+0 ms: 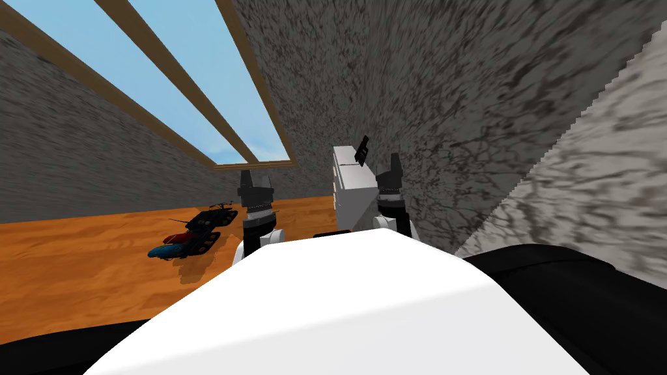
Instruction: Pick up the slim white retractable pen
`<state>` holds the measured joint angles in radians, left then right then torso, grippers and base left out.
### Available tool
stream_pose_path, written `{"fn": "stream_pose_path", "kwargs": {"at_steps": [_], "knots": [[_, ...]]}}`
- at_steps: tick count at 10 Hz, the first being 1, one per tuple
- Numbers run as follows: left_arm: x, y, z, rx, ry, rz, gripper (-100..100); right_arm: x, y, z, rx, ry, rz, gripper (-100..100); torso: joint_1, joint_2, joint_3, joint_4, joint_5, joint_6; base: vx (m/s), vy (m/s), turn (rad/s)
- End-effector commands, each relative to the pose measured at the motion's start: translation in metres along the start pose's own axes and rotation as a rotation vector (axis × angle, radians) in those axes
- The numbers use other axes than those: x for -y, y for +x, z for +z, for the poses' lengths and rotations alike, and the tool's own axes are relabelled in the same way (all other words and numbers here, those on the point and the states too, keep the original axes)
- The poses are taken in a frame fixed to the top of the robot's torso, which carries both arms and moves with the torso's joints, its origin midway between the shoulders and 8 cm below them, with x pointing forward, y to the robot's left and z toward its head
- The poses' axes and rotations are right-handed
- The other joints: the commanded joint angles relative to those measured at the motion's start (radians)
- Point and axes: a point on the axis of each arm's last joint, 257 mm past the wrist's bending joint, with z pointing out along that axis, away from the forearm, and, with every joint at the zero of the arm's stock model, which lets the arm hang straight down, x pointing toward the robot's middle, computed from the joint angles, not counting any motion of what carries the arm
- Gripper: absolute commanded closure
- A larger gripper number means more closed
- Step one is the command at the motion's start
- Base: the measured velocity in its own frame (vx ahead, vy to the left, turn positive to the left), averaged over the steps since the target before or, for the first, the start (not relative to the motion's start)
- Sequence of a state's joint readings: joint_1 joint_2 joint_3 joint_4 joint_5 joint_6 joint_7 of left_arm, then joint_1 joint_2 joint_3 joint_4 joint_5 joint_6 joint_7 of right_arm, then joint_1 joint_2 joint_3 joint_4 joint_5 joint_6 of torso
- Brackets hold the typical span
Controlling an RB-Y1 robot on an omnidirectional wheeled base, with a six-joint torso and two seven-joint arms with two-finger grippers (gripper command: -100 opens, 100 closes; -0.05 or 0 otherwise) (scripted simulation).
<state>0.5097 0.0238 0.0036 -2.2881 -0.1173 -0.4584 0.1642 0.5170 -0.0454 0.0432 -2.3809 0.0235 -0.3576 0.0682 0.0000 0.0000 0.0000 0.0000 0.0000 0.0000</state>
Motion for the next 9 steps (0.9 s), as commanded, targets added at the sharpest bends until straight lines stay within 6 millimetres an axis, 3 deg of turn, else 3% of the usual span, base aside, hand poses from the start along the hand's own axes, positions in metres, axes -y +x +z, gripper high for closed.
{"fn": "stream_pose_path", "kwargs": {"at_steps": [1, 5, 9], "knots": [[0.0, 0.0, 0.0, 0.0, 0.0, 0.0, 0, 0.005, -0.001, -0.009, -0.025, 0.011, -0.054, -100, 0.0, 0.0, 0.0, 0.0, 0.0, 0.0, -0.007, 0.068, 0.067], [0.0, 0.0, 0.0, 0.0, 0.0, 0.0, 0, 0.02, -0.01, -0.038, -0.098, 0.047, -0.228, -100, 0.013, 0.0, 0.0, 0.0, 0.003, 0.0, 0.002, 0.19, 0.078], [0.0, 0.0, 0.0, 0.0, 0.0, -0.001, 0, 0.036, -0.02, -0.075, -0.203, 0.093, -0.416, -100, 0.017, -0.001, 0.0, 0.0, 0.004, 0.0, 0.031, 0.234, 0.082]]}}
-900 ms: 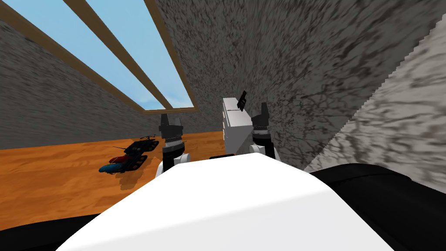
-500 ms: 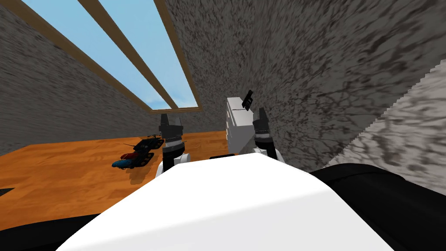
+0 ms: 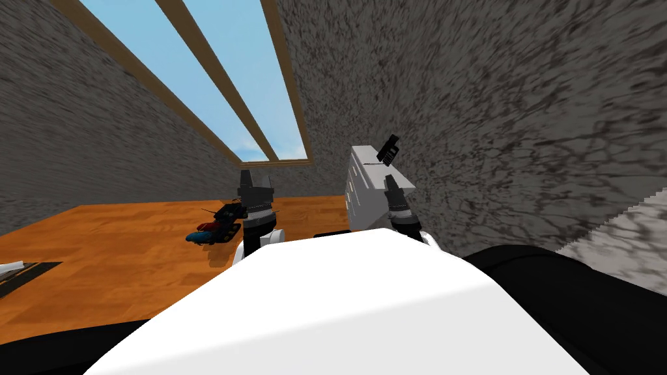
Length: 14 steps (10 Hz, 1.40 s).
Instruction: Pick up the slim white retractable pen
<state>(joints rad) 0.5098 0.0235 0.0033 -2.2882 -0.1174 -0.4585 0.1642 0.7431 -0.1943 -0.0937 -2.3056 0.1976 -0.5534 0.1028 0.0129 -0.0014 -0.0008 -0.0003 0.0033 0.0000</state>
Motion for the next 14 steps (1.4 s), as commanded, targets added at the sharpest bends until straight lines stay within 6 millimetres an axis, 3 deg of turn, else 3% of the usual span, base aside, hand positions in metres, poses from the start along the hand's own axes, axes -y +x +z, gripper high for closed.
{"fn": "stream_pose_path", "kwargs": {"at_steps": [1, 2, 6, 9, 11, 14], "knots": [[0.0, 0.0, 0.0, 0.0, 0.0, 0.0, 0, 0.006, 0.003, -0.016, -0.056, 0.013, -0.082, -100, 0.0, 0.0, 0.0, 0.0, 0.0, 0.0, 0.05, 0.152, 0.061], [0.0, 0.0, 0.0, 0.0, 0.0, 0.0, 0, 0.008, 0.003, -0.018, -0.059, 0.021, -0.082, -100, -0.002, 0.0, 0.0, 0.0, -0.001, 0.0, 0.027, 0.123, 0.048], [0.0, 0.0, 0.0, 0.0, 0.0, 0.0, 0, 0.03, 0.008, -0.065, -0.25, 0.053, -0.302, -100, 0.0, -0.001, 0.0, 0.0, 0.0, 0.0, 0.056, 0.205, 0.079], [0.0, 0.0, 0.0, 0.0, 0.0, 0.0, 0, 0.038, 0.01, -0.087, -0.337, 0.064, -0.374, -100, -0.003, -0.001, -0.001, 0.0, -0.001, 0.0, 0.055, 0.138, 0.043], [0.0, 0.0, 0.0, 0.0, 0.0, 0.0, 0, 0.053, 0.009, -0.121, -0.494, 0.072, -0.489, -100, -0.001, -0.001, -0.001, 0.0, -0.001, 0.0, 0.083, 0.23, 0.109], [0.0, 0.0, 0.0, 0.0, 0.0, 0.0, 0, 0.062, 0.006, -0.151, -0.628, 0.078, -0.578, -100, -0.002, -0.002, -0.001, 0.0, 0.0, 0.0, 0.078, 0.155, 0.031]]}}
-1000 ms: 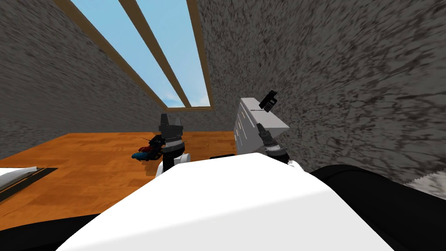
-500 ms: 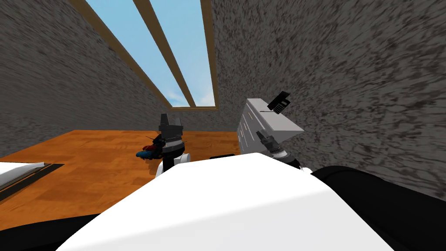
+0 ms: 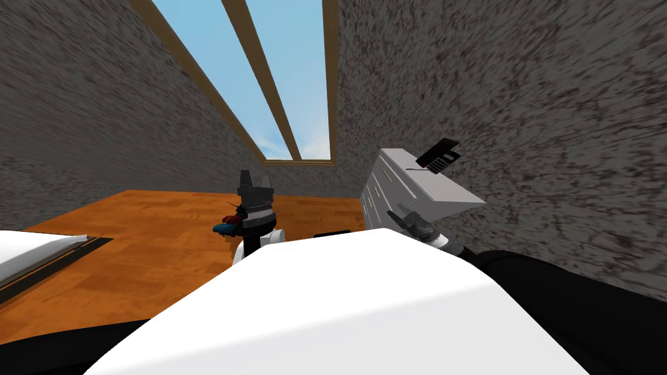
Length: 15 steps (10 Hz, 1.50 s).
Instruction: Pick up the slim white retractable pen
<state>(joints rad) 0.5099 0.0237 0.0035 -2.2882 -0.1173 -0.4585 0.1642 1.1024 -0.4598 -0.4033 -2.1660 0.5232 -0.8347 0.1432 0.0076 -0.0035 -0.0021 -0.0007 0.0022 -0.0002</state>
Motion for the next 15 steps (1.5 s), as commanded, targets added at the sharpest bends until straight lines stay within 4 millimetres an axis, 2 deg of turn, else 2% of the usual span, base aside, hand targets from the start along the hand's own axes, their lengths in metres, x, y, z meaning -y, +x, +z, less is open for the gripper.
{"fn": "stream_pose_path", "kwargs": {"at_steps": [1, 2, 3, 4, 5, 6, 7, 8, 9, 10, 11, 12, 13, 14, 15], "knots": [[0.0, 0.0, 0.0, 0.0, 0.0, 0.0, 0, 0.005, 0.014, -0.021, -0.107, -0.014, -0.074, -100, 0.0, 0.0, 0.0, 0.0, 0.0, 0.0, 0.099, 0.141, 0.066], [0.0, 0.0, 0.0, 0.0, 0.0, 0.0, 0, 0.006, 0.019, -0.024, -0.127, -0.008, -0.082, -100, 0.001, -0.001, 0.0, 0.0, 0.0, 0.0, 0.086, 0.139, 0.024], [0.0, 0.0, 0.0, 0.0, 0.0, 0.0, 0, 0.012, 0.027, -0.042, -0.217, -0.026, -0.137, -100, 0.001, 0.0, 0.0, 0.0, 0.0, 0.0, 0.103, 0.153, 0.069], [0.0, 0.0, 0.0, 0.0, 0.0, 0.0, 0, 0.013, 0.03, -0.046, -0.235, -0.022, -0.148, -100, 0.002, -0.001, -0.001, 0.0, 0.0, 0.0, 0.078, 0.121, 0.021], [0.0, 0.0, 0.0, 0.0, 0.0, 0.0, 0, 0.021, 0.039, -0.066, -0.332, -0.038, -0.195, -100, 0.0, 0.0, 0.0, 0.0, 0.0, 0.0, 0.066, 0.124, 0.052], [0.0, 0.0, 0.0, 0.0, 0.0, 0.0, 0, 0.022, 0.04, -0.068, -0.346, -0.039, -0.21, -100, 0.0, 0.001, 0.0, 0.0, 0.0, 0.0, 0.076, 0.113, 0.017], [0.0, 0.0, 0.0, 0.0, 0.0, 0.0, 0, 0.029, 0.048, -0.09, -0.442, -0.056, -0.251, -100, -0.001, 0.001, 0.0, 0.0, 0.0, 0.0, 0.124, 0.12, 0.046], [0.0, 0.0, 0.0, 0.0, 0.0, 0.0, 0, 0.032, 0.048, -0.091, -0.457, -0.059, -0.271, -100, 0.0, -0.002, -0.001, 0.0, 0.0, 0.0, 0.114, 0.094, 0.018], [0.0, 0.0, 0.0, 0.0, 0.0, 0.0, 0, 0.038, 0.055, -0.113, -0.557, -0.083, -0.305, -100, -0.002, -0.002, -0.001, 0.0, 0.0, 0.0, 0.117, 0.093, 0.041], [0.0, 0.0, 0.0, 0.0, 0.0, 0.0, 0, 0.043, 0.053, -0.114, -0.568, -0.081, -0.328, -100, -0.002, -0.002, -0.001, -0.001, 0.0, 0.0, 0.1, 0.076, 0.011], [0.0, 0.0, 0.0, 0.0, 0.0, 0.0, 0, 0.048, 0.06, -0.137, -0.666, -0.103, -0.352, -100, -0.003, -0.001, -0.001, 0.0, -0.001, 0.0, 0.088, 0.084, 0.032], [0.0, 0.0, 0.0, 0.0, 0.0, 0.0, 0, 0.054, 0.054, -0.137, -0.678, -0.105, -0.384, -100, -0.003, -0.001, -0.001, 0.0, 0.0, 0.0, 0.069, 0.072, 0.01], [0.0, 0.0, 0.0, 0.0, 0.0, 0.0, 0, 0.063, 0.056, -0.159, -0.772, -0.128, -0.414, -100, -0.003, 0.0, 0.0, 0.0, -0.001, 0.0, 0.126, 0.093, 0.02], [0.0, 0.0, 0.0, 0.0, 0.0, 0.0, 0, 0.067, 0.053, -0.159, -0.785, -0.131, -0.437, -100, -0.003, -0.002, -0.001, 0.0, -0.001, 0.0, 0.113, 0.063, 0.006], [0.0, 0.0, 0.0, 0.0, 0.0, 0.0, 0, 0.075, 0.055, -0.18, -0.877, -0.155, -0.461, -100, -0.004, -0.002, -0.001, -0.001, -0.001, 0.0, 0.112, 0.051, 0.015]]}}
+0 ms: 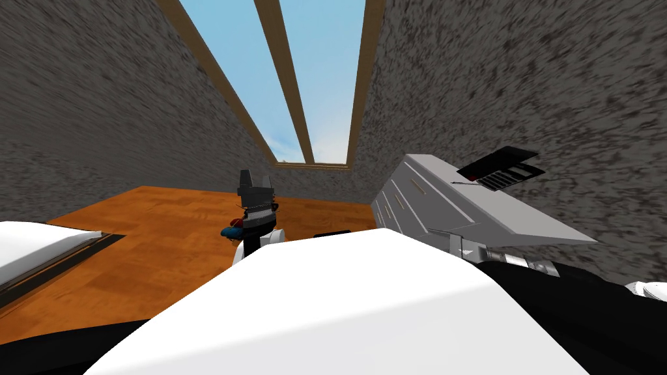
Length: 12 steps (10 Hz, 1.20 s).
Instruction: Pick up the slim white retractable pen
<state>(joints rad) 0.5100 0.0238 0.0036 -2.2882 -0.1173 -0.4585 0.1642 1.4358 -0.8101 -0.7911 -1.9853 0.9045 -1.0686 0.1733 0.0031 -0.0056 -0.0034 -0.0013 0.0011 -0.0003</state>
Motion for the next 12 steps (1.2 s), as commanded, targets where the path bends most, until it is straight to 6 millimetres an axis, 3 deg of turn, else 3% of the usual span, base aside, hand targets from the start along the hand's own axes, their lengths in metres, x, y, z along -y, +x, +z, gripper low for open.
{"fn": "stream_pose_path", "kwargs": {"at_steps": [1, 2, 5, 6, 7, 8, 9, 12], "knots": [[0.0, 0.0, 0.0, 0.0, 0.0, 0.0, 0, 0.008, 0.008, -0.01, -0.06, -0.01, -0.043, -100, 0.0, 0.0, 0.0, 0.0, 0.0, 0.0, 0.087, 0.041, 0.007], [0.0, 0.0, 0.0, 0.0, 0.0, 0.0, 0, 0.011, 0.025, -0.024, -0.145, -0.038, -0.074, -100, -0.001, 0.001, 0.001, 0.0, 0.0, 0.0, 0.107, 0.037, 0.008], [0.0, 0.0, 0.0, 0.0, 0.0, 0.0, 0, 0.029, 0.035, -0.043, -0.25, -0.059, -0.151, -100, -0.002, 0.001, 0.001, 0.0, -0.001, 0.0, 0.094, 0.017, 0.0], [0.0, 0.0, 0.0, 0.0, 0.0, 0.0, 0, 0.04, 0.046, -0.06, -0.327, -0.068, -0.183, -100, -0.003, 0.002, 0.001, 0.0, -0.001, 0.0, 0.103, 0.001, -0.008], [0.0, 0.0, 0.0, 0.0, 0.0, 0.0, 0, 0.043, 0.045, -0.059, -0.338, -0.08, -0.204, -100, -0.004, 0.001, 0.0, 0.0, -0.001, 0.0, 0.097, 0.0, -0.002], [0.0, 0.0, 0.0, 0.0, 0.0, 0.0, 0, 0.054, 0.054, -0.075, -0.414, -0.093, -0.238, -100, -0.004, 0.001, 0.001, 0.0, -0.001, 0.0, 0.106, -0.004, -0.016], [0.0, 0.0, 0.0, 0.0, 0.0, 0.0, 0, 0.058, 0.052, -0.074, -0.419, -0.099, -0.255, -100, -0.004, 0.001, 0.0, 0.0, -0.001, 0.0, 0.086, -0.008, -0.007], [0.0, 0.0, 0.0, 0.0, 0.0, 0.0, 0, 0.09, 0.059, -0.101, -0.561, -0.121, -0.347, -100, -0.005, 0.002, 0.001, 0.0, -0.002, 0.0, 0.089, -0.019, -0.019]]}}
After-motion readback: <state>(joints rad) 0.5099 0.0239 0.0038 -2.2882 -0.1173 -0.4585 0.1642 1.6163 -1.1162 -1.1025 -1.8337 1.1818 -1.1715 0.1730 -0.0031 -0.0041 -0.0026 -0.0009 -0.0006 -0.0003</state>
